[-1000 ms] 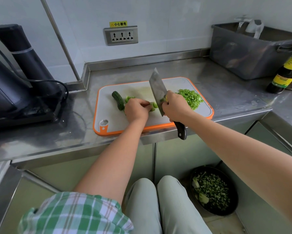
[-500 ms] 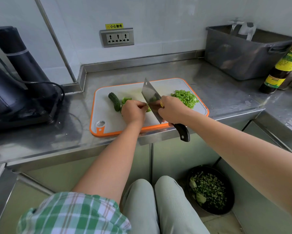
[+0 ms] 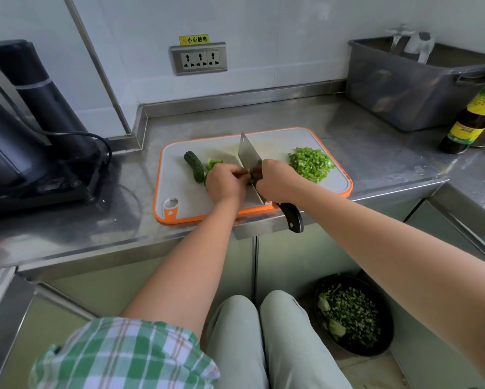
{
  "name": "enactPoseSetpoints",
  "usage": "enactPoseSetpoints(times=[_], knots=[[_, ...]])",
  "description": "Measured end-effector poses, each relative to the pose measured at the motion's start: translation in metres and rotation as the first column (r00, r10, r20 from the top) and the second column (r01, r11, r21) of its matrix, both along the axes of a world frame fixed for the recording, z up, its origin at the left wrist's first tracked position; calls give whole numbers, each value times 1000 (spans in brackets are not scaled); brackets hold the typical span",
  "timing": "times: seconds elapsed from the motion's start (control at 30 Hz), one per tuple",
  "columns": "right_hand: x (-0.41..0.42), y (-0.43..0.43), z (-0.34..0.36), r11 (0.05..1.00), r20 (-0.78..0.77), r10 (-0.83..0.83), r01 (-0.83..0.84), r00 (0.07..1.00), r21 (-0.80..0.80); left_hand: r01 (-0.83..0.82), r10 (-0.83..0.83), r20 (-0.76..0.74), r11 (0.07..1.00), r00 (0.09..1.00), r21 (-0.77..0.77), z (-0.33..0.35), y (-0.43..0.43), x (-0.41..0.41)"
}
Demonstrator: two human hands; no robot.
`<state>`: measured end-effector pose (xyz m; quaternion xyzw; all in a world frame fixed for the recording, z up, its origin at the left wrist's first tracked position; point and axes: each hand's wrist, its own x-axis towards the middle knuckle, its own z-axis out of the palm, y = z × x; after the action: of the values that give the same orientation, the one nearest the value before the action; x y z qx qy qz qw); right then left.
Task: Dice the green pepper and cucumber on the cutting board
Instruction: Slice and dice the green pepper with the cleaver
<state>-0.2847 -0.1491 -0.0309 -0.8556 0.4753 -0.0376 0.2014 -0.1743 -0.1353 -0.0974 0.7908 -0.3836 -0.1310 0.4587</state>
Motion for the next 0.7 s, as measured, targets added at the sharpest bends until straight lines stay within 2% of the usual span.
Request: enactPoseSetpoints(times=[0.17, 0.37, 0.53, 0.57, 0.63, 0.7], knots=[[8, -8, -3, 995, 92, -83, 77, 992, 66, 0, 0, 25, 1000, 1000, 7, 3, 0, -1], [-12, -24, 1, 983, 365, -183, 162, 913, 85, -4, -3, 145, 999, 989, 45, 5, -3, 1], [-33, -35, 11, 968, 413, -249, 211, 876, 135, 58, -60, 270, 998, 961, 18, 10, 2, 6], [-36, -35, 10, 965, 407, -258, 213, 876, 153, 100, -103, 328, 995, 939, 25, 10, 2, 10], [-41, -33, 7, 962, 397, -265, 212, 879, 171, 239, -279, 483, 960, 830, 144, 13, 0, 17], [-44, -32, 5, 960, 397, -269, 211, 878, 184, 373, -473, 522, 881, 710, 292, 17, -7, 23]])
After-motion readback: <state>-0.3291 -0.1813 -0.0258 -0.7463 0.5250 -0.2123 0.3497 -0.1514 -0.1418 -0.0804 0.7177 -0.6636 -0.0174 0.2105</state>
